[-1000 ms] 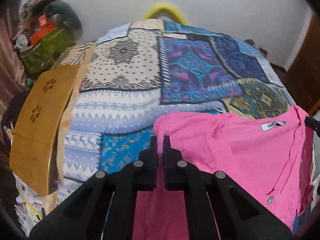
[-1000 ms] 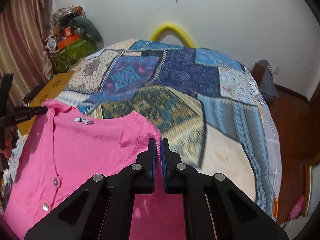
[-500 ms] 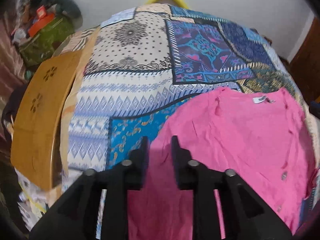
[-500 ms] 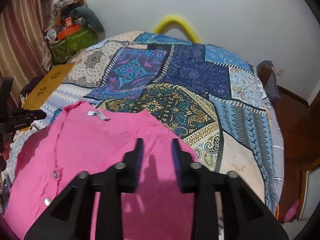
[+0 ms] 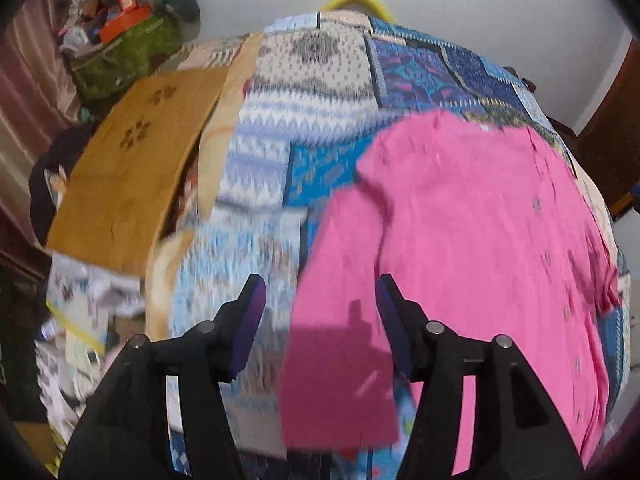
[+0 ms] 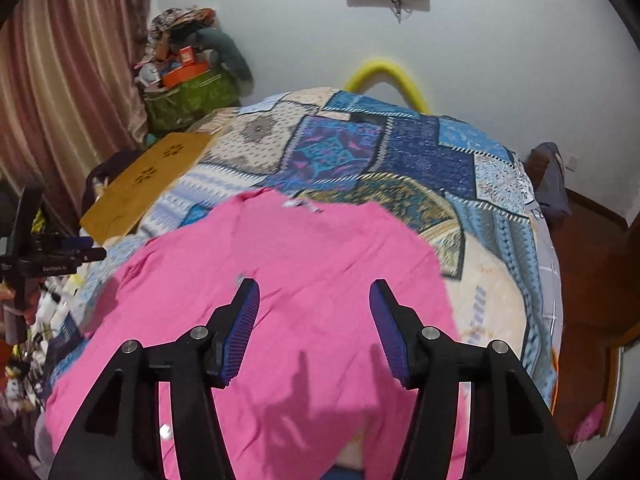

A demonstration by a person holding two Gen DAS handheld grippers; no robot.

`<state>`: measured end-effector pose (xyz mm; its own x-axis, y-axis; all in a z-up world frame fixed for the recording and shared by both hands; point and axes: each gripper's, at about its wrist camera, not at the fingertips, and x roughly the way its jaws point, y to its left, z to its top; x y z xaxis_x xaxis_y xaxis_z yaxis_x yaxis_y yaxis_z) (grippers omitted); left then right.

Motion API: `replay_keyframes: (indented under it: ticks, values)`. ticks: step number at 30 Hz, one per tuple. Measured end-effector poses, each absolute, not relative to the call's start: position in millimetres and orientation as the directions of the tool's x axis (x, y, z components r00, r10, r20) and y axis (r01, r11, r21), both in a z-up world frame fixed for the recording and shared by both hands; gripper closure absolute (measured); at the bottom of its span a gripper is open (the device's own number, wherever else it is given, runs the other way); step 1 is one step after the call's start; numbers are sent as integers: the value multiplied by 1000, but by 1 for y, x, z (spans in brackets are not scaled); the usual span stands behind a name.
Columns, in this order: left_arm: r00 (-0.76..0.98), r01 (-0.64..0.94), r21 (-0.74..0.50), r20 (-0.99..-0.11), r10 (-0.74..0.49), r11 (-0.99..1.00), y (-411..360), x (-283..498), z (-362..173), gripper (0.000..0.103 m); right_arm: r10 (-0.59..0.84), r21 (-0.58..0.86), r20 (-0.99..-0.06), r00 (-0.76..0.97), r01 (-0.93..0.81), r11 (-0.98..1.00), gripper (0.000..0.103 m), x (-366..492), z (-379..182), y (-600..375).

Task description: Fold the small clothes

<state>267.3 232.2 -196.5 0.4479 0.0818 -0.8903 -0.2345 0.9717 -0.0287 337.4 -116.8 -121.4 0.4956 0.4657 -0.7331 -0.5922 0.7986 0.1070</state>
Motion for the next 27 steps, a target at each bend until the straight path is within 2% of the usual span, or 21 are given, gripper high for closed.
replay_keyframes:
  ticks: [10, 13, 16, 18, 20, 21, 22, 27]
  values:
    - [428, -148, -132, -902, -57, 980, 206, 193, -228, 45, 450, 101, -767, 456, -608, 788, 49, 288, -157, -99]
    - [442, -118, -119, -896, -55, 986, 197, 181, -233, 41, 439, 87, -781, 443, -619, 780, 49, 280, -168, -91]
    - [480, -100, -90, -877, -31, 991, 192, 177, -234, 41, 438, 81, -791, 428, -636, 768, 49, 275, -175, -86]
    - [496, -94, -86, -868, -29, 992, 192, 179, -235, 49, 432, 70, -794, 428, -641, 764, 49, 273, -179, -83]
    - [493, -100, -109, -869, -46, 989, 196, 185, -238, 84, 433, 74, -795, 424, -642, 763, 49, 272, -180, -81]
    - [482, -108, -127, -874, -59, 986, 198, 189, -240, 91, 436, 77, -794, 423, -642, 763, 49, 273, -181, -81]
    - [475, -122, -135, -878, -62, 983, 202, 191, -241, 96, 438, 79, -793, 423, -641, 764, 49, 272, -181, -80]
    - [489, -193, -169, -871, -55, 966, 221, 200, -234, 99, 441, 71, -788, 429, -648, 759, 49, 272, -181, -76]
